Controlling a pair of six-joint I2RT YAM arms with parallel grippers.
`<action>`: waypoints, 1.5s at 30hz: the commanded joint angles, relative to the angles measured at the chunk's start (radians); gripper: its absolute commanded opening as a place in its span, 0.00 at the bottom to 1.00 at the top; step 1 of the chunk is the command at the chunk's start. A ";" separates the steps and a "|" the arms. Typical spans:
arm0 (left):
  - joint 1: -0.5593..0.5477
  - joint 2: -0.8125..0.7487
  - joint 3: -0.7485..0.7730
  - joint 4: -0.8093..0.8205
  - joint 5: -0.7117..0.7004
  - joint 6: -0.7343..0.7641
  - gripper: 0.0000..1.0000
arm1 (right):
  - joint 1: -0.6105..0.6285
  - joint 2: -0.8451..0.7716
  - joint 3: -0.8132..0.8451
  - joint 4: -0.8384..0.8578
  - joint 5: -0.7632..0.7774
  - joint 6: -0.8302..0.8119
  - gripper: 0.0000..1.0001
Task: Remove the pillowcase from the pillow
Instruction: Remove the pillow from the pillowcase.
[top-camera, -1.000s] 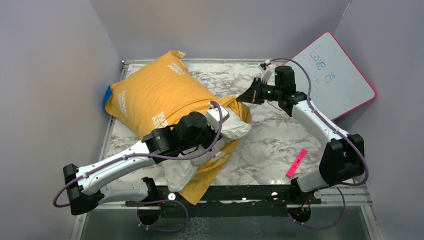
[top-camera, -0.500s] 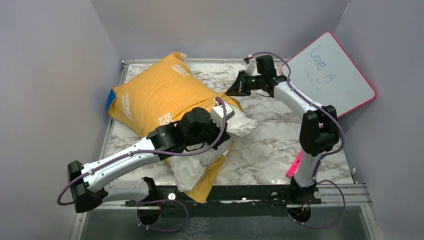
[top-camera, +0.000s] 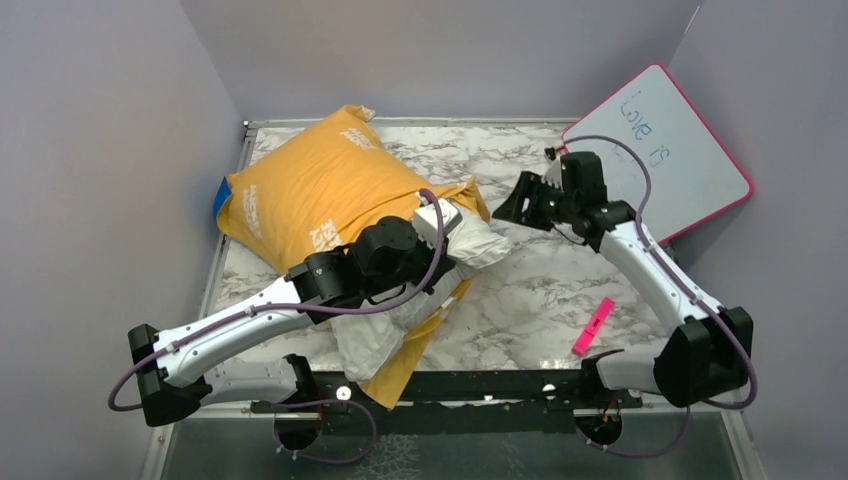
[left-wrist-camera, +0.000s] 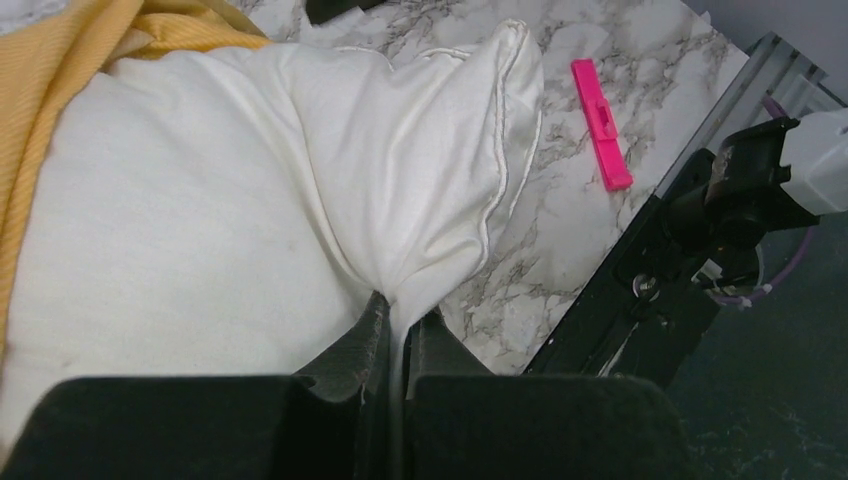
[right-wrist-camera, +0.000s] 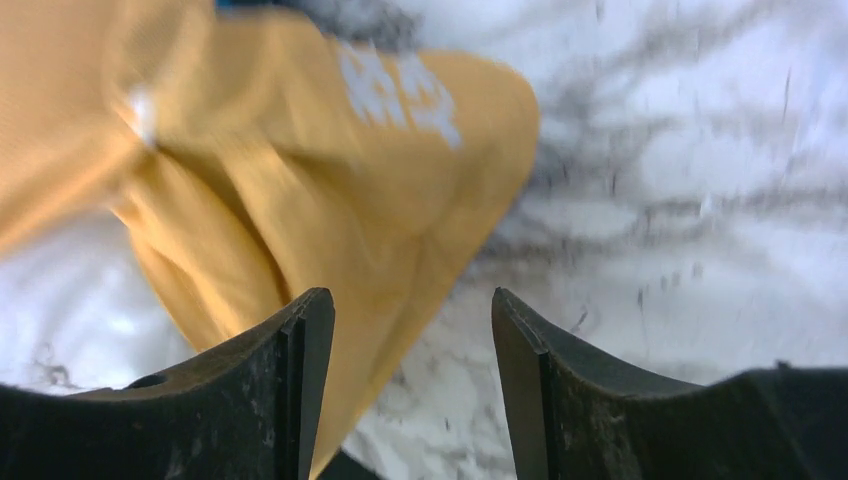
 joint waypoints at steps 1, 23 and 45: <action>-0.003 -0.003 0.102 0.151 -0.059 -0.009 0.00 | 0.005 -0.161 -0.241 0.051 -0.025 0.160 0.64; 0.027 0.035 0.139 0.187 -0.002 -0.063 0.00 | 0.027 -0.257 -0.674 0.660 -0.573 0.435 0.72; 0.034 0.011 0.180 0.183 0.059 -0.100 0.00 | 0.071 0.225 -0.327 0.610 -0.285 0.371 0.00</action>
